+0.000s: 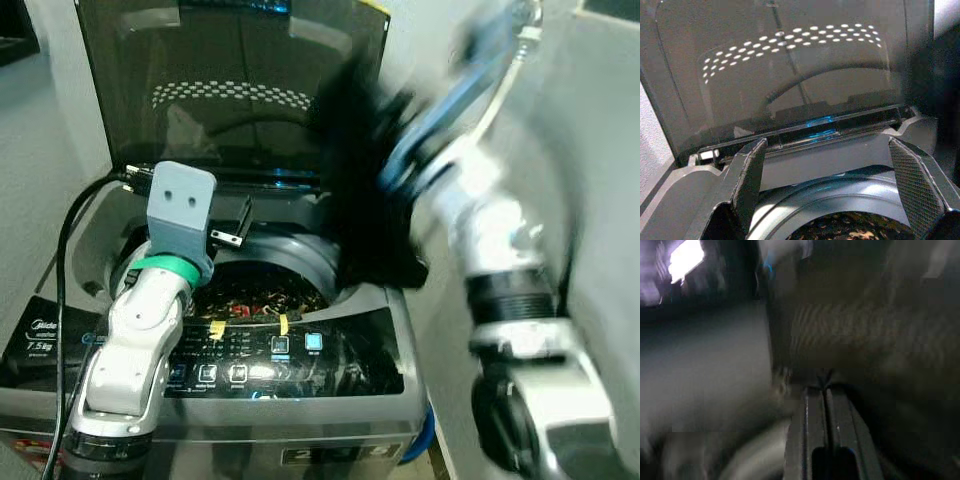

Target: Clothes washing

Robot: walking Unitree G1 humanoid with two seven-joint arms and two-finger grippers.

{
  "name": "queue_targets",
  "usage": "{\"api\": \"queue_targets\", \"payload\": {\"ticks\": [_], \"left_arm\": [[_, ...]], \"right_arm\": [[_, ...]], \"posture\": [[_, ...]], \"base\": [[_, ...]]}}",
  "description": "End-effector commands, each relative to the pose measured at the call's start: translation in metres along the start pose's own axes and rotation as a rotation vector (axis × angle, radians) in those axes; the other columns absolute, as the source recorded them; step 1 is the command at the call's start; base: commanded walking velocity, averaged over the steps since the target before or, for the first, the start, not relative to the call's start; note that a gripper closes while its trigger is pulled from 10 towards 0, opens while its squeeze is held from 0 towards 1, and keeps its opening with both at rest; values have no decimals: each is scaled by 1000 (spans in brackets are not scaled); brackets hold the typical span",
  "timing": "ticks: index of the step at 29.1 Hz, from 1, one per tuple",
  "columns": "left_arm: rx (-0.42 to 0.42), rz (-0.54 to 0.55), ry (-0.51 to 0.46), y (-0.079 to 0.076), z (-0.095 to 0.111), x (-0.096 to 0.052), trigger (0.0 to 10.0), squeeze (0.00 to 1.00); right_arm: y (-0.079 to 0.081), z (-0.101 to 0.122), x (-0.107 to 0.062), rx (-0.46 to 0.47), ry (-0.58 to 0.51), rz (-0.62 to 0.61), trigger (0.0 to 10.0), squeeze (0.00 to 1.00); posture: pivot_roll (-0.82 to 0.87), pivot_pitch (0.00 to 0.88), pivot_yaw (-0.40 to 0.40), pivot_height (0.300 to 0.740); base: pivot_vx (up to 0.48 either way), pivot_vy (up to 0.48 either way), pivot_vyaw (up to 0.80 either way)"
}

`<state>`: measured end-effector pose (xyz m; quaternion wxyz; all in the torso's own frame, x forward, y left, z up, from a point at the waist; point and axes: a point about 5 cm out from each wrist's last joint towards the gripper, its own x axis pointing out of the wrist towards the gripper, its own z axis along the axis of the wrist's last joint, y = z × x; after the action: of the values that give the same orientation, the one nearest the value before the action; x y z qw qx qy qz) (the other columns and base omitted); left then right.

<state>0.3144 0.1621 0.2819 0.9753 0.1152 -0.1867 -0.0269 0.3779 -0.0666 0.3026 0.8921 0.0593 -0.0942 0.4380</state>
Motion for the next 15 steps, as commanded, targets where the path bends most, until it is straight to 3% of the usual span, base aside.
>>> {"api": "queue_targets", "payload": {"ticks": [1, 4, 6, 10, 12, 13, 14, 15], "left_arm": [[-9, -24, 10, -2, -1, -2, 10000, 0], [-13, -32, 8, -3, 0, -2, 10000, 0], [-23, -73, -1, -6, 2, -3, 10000, 0], [-21, -108, 14, -10, 1, -4, 10000, 0], [-47, -159, 72, -15, -3, -6, 10000, 0], [-108, -212, 155, -20, -8, -9, 10000, 0], [-108, -212, 155, -20, -8, -9, 10000, 0], [-104, -280, 217, -26, -12, -14, 10000, 0]], "right_arm": [[4, -8, -2, -54, 79, 57, 10000, 0], [6, -23, -6, -34, 139, 77, 10000, 0], [7, -42, -12, -89, 222, 96, 10000, 0], [8, -48, -14, -122, 253, 100, 10000, 0], [7, -51, -15, -169, 276, 104, 10000, 0], [8, -49, -15, -220, 266, 116, 10000, 0], [8, -49, -15, -220, 266, 116, 10000, 0], [10, -46, -15, -253, 240, 130, 10000, 0]], "posture": [[69, 37, -27, 740], [69, 40, -26, 740], [67, 42, -23, 740], [68, 45, -22, 740], [67, 45, -22, 740], [66, 45, -23, 740], [66, 45, -23, 740], [67, 45, -24, 740]], "base": [[0, 0, 0], [0, 0, 0], [0, 0, 0], [0, 0, 0], [0, 0, 0], [0, 0, 0], [0, 0, 0], [0, 0, 0]]}}
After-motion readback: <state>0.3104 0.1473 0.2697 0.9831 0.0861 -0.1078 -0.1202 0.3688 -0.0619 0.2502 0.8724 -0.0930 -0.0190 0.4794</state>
